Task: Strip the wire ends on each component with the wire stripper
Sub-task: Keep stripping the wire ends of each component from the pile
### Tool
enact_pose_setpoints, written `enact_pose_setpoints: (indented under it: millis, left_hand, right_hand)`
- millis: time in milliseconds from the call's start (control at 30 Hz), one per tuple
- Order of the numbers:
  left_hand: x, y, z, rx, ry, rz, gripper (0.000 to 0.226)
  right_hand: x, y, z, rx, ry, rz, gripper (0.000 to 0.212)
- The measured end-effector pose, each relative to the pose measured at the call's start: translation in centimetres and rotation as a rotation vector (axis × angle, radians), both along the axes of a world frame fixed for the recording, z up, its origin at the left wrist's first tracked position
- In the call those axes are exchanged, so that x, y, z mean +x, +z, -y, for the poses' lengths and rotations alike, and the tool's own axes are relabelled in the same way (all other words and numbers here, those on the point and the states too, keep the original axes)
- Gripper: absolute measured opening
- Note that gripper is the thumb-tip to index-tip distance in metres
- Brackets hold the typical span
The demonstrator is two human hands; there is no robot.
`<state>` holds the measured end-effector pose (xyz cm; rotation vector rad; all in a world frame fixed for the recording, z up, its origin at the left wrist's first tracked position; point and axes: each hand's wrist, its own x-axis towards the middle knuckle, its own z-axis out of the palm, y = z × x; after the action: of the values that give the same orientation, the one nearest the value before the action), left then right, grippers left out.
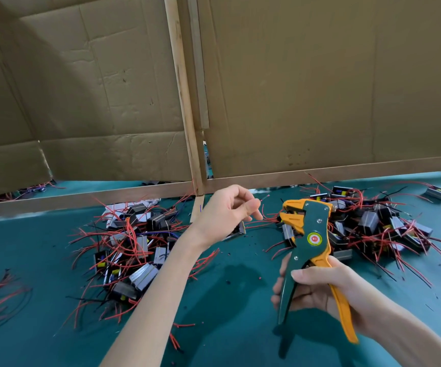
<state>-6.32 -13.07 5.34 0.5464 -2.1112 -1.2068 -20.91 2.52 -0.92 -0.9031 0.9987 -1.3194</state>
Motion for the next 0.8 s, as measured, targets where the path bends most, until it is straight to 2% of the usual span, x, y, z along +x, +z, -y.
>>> enact_pose_setpoints:
  millis: [133, 333, 533, 667, 800]
  left_hand:
    - [-0.2, -0.2, -0.5, -0.034, -0.012, 0.093, 0.016]
    - [-0.1, 0.6, -0.9, -0.098, -0.029, 0.057, 0.019]
    - [0.0, 1.0, -1.1, -0.104, -0.070, 0.029, 0.020]
    - [0.0, 1.2, -1.3, -0.104, -0.090, 0.035, 0.019]
    - [0.1, 1.2, -1.5, -0.112, -0.106, 0.089, 0.021]
  right_hand:
    - [-0.2, -0.3, 0.3, -0.012, 0.032, -0.031, 0.031]
    - [-0.4, -0.5, 0.4, -0.023, 0.057, -0.031, 0.046]
    - [-0.3, -0.2, 0.2, -0.036, 0.052, -0.040, 0.033]
    - [-0.3, 0.0, 0.0, -0.043, 0.057, -0.032, 0.044]
    - [-0.3, 0.2, -0.1, -0.048, 0.088, -0.002, 0.046]
